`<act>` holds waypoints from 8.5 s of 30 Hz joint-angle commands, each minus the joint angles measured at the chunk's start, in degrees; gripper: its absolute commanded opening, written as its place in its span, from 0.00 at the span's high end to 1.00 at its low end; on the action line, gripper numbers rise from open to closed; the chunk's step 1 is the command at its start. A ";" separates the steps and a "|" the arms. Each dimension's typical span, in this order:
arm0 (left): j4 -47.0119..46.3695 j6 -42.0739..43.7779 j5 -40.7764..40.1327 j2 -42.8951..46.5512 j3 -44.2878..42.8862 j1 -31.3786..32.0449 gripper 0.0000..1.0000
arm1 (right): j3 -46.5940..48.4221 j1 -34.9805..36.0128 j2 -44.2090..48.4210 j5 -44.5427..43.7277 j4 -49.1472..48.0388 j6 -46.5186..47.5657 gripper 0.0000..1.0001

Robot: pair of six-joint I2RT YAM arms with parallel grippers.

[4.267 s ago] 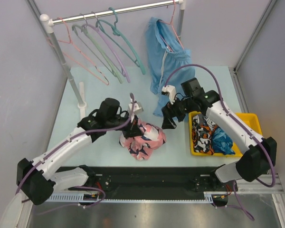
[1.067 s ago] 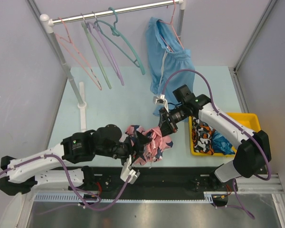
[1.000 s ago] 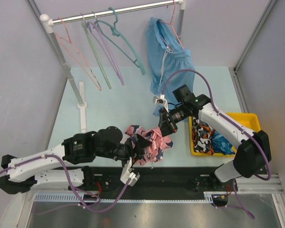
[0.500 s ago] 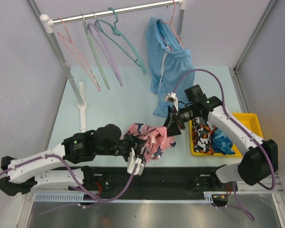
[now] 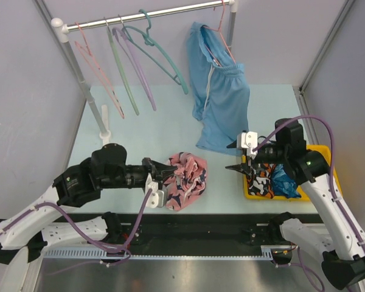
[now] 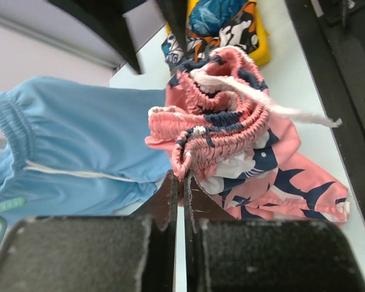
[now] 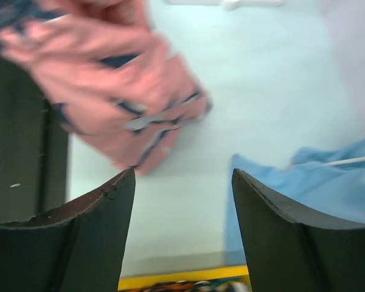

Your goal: Place the shorts on the hanger

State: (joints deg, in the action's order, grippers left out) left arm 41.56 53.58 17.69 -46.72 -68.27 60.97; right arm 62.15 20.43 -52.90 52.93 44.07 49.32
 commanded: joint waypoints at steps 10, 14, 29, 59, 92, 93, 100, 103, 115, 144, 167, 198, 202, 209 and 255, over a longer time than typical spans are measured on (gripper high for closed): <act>2.56 6.98 4.81 -1.18 -1.17 0.38 1.00 | 3.16 6.28 -3.52 -1.86 -20.34 1.91 0.30; 1.59 5.75 4.54 -0.83 -0.46 0.38 1.00 | 0.61 13.91 -2.64 -5.28 -23.24 3.50 0.29; -0.34 0.74 4.19 -1.09 0.15 0.38 1.00 | -4.67 32.21 -2.38 -15.91 -23.77 16.32 0.30; 11.05 -7.62 -20.80 13.84 -5.84 -19.31 1.00 | 13.09 -2.23 3.33 -24.99 -22.20 -9.58 1.00; 1.95 -26.95 14.21 -0.65 8.25 -12.12 0.26 | -2.39 20.88 2.28 -32.36 -22.63 -27.52 1.00; 1.94 -27.82 14.39 -1.26 6.33 -11.49 0.25 | -2.21 20.88 2.28 -33.06 -22.98 -27.78 1.00; 0.81 -32.22 14.92 -5.13 2.09 -8.16 0.21 | -2.12 20.80 1.67 -35.87 -24.74 -29.36 1.00; -1.56 -35.29 13.60 -6.45 3.58 -6.31 0.21 | -1.77 20.80 1.31 -36.40 -25.09 -29.37 1.00; -10.27 -43.82 -0.64 -9.62 9.12 -5.60 0.23 | -1.50 20.80 2.02 -36.93 -24.21 -28.75 1.00; -3.68 -36.36 6.05 -6.98 -0.44 -17.11 0.57 | -0.10 20.71 3.52 -31.74 -11.90 -22.25 1.00; -9.13 -60.17 -37.45 -33.25 -47.73 -21.51 0.27 | 1.22 19.83 0.78 -36.31 -15.86 -26.56 1.00; -5.35 -59.65 -40.37 -50.13 -58.47 -31.17 0.35 | -1.94 17.46 4.21 -34.65 -16.13 -27.08 1.00; -4.74 -60.00 -39.85 -51.71 -59.43 -31.79 0.39 | -2.21 17.28 4.21 -34.47 -16.39 -27.17 1.00; -6.04 -59.83 -37.47 -53.13 -62.77 -32.67 0.72 | -2.47 16.67 4.39 -34.03 -16.48 -27.26 1.00; -25.04 -51.48 19.55 1.18 2.26 -32.58 1.00 | 1.57 5.15 0.08 -24.54 -16.57 -28.49 1.00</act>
State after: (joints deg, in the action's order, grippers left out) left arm 15.79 -1.45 25.43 -47.88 -70.46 28.58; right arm 60.99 25.76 -54.28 27.38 28.62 20.01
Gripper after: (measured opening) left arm 0.127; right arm 0.040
